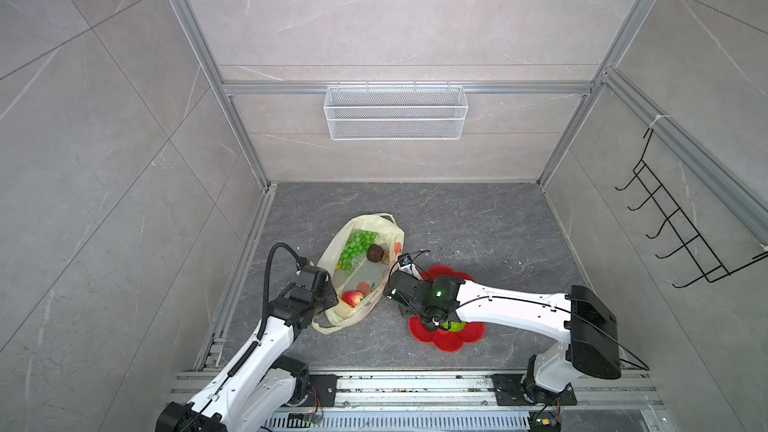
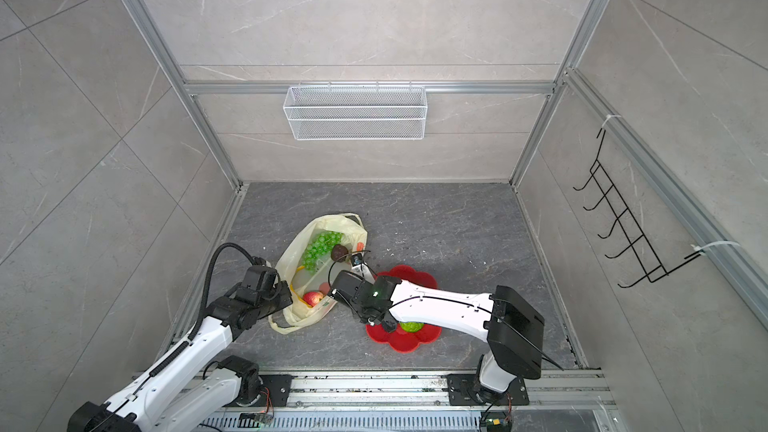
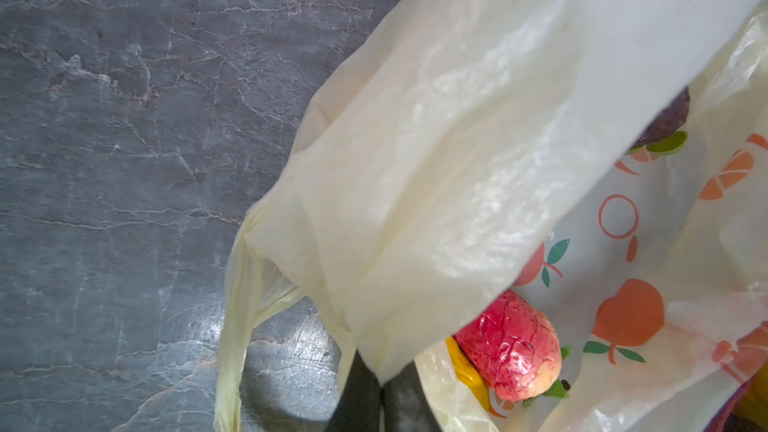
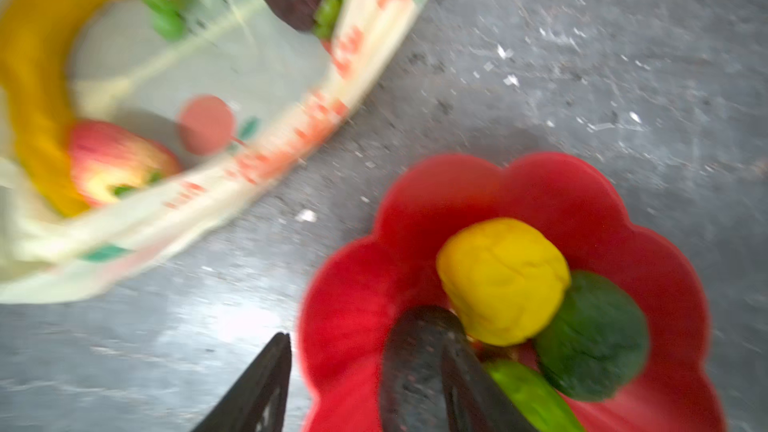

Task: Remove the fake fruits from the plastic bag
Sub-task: 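Move the right gripper back into the bag toward the dark brown fruit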

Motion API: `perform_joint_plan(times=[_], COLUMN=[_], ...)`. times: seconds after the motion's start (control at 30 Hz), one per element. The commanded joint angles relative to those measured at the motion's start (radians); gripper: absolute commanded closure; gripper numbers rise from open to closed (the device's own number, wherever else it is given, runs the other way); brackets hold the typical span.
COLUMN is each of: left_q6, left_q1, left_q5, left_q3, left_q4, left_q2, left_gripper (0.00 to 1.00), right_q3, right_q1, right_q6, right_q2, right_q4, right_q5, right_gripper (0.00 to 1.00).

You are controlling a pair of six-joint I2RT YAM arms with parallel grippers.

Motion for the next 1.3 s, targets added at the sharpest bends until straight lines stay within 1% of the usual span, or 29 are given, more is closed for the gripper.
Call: perform_joint_plan(times=[0.0,0.1,0.23,0.4,0.5,0.63,0.83,1.13,1.27], left_q6=[-0.052,-0.064,-0.072,-0.082,-0.087,-0.092,-0.105,-0.113,-0.112], left_q1=[-0.004,-0.004,-0.004,-0.004,-0.004,-0.004,-0.004,-0.005,-0.004], left_q5=[-0.017,0.008,0.041,0.069,0.072,0.048,0.041,0.051,0.048], left_q3=[-0.015,-0.024,-0.030,-0.035,-0.044,-0.040,-0.036,-0.052,-0.058], left_q4=[-0.020,-0.024,-0.027,-0.031,-0.034,-0.046,-0.059,-0.065,-0.062], left_q2=[-0.030,-0.039,-0.024,-0.007,-0.011,-0.030,-0.061,-0.070,-0.072], left_gripper=[1.00,1.00,1.00,1.00,1.00,1.00,1.00,1.00,1.00], right_q3=[0.076,0.143,0.221,0.299,0.321,0.349,0.384,0.454,0.514], right_q1=[0.003,0.003,0.002,0.003,0.003,-0.009,-0.057,-0.177,-0.211], right_q6=[-0.005,-0.005,0.001,0.011,0.009,-0.002,-0.001,0.105,0.136], right_q2=[0.062,0.119,0.200,0.301,0.343,0.380,0.415,0.494,0.542], right_q4=[0.075,0.101,0.137,0.134,0.140,0.151,0.150,0.148,0.121], right_q5=[-0.042,-0.075,-0.149,-0.190,-0.203,-0.223,-0.198,-0.151,-0.133], right_gripper=[0.40,0.41,0.42,0.42,0.42,0.41,0.41,0.39,0.35])
